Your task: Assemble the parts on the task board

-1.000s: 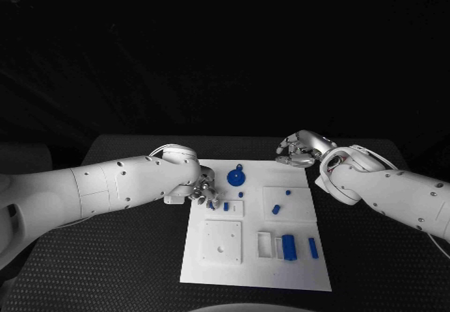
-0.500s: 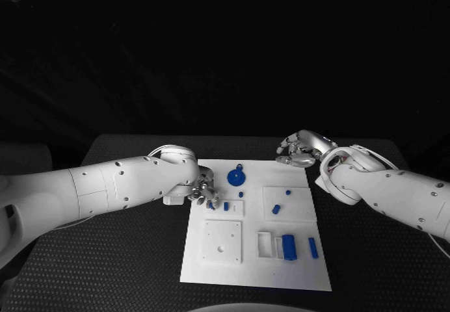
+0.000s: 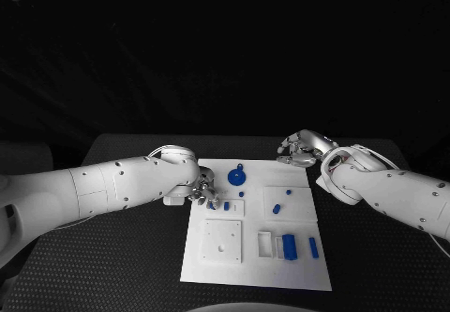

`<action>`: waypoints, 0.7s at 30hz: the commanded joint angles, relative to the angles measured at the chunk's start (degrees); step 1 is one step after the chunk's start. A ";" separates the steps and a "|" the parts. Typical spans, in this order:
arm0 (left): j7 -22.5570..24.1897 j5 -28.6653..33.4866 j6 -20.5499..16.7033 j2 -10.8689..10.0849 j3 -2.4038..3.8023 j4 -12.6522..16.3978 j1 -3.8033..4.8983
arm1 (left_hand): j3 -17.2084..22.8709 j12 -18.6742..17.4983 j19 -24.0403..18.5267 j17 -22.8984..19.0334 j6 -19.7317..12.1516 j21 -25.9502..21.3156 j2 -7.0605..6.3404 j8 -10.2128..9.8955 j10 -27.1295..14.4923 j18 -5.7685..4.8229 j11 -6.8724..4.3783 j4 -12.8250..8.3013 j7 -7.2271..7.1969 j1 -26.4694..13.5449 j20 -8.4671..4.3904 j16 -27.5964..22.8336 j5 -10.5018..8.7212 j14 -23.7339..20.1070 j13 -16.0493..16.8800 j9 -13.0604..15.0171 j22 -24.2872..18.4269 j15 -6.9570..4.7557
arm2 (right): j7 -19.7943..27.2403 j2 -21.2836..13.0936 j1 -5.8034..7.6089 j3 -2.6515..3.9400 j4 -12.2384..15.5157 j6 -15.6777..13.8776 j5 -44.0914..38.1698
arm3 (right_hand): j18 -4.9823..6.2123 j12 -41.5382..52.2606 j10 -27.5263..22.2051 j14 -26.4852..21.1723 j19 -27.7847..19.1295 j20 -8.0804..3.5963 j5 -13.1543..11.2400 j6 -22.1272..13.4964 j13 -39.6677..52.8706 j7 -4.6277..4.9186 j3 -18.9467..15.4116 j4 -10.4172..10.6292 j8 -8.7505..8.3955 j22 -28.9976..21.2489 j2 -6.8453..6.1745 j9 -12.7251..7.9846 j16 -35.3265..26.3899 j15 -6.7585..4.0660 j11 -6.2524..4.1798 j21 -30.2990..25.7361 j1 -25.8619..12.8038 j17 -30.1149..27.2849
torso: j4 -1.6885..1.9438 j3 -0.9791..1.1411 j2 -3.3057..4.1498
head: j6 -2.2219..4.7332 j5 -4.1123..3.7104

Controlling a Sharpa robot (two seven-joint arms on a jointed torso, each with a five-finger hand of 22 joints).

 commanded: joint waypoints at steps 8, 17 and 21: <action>-0.45 0.01 0.34 -0.06 -0.07 0.01 -0.14 | 2.04 0.07 0.17 0.08 0.45 -0.06 3.94 -0.37 0.05 -0.09 -0.57 -2.30 0.09 3.74 -7.13 0.32 0.20 0.31 0.09 0.06 0.08 -0.85 | 0.46 -0.05 -0.03 0.03 0.09 0.53 -0.13 | 2.22 -0.10 -0.51 -0.03 0.25 -0.19 0.39 0.03 -0.09 0.32 -0.06 -0.19 -0.38 0.87 0.06 -0.07 -0.27 0.05 0.01 -0.19 -0.69 -0.02 | -0.02 -0.01 0.03 | 0.00 0.01; -0.66 -0.04 -0.27 -0.12 -0.08 -0.12 -0.14 | 1.99 0.03 0.18 0.08 0.50 -0.08 3.92 -0.52 0.05 -0.10 -0.55 -2.26 0.11 3.58 -7.13 0.30 0.19 0.30 0.11 0.01 0.09 -0.85 | 0.45 -0.11 -0.03 0.03 0.12 0.51 -0.13 | 2.22 -0.10 -0.52 -0.03 0.25 -0.19 0.40 0.03 -0.09 0.32 -0.05 -0.19 -0.38 0.87 0.08 -0.07 -0.28 0.05 0.01 -0.20 -0.70 -0.02 | 0.01 -0.01 0.02 | 0.05 0.00; -0.72 0.40 -0.10 -0.18 -0.10 -0.24 -0.14 | 1.53 -0.06 0.23 0.03 0.78 -0.23 3.35 -1.05 0.08 -0.15 -0.41 -1.09 0.19 2.26 -7.11 0.18 -0.47 0.23 0.23 -0.16 0.09 -0.75 | 0.45 -0.13 -0.03 0.03 0.12 0.48 -0.13 | 2.22 -0.10 -0.52 -0.03 0.25 -0.18 0.40 0.02 -0.09 0.32 -0.06 -0.19 -0.39 0.88 0.06 -0.07 -0.28 0.05 0.01 -0.21 -0.71 -0.02 | 0.00 0.00 0.01 | 0.02 0.00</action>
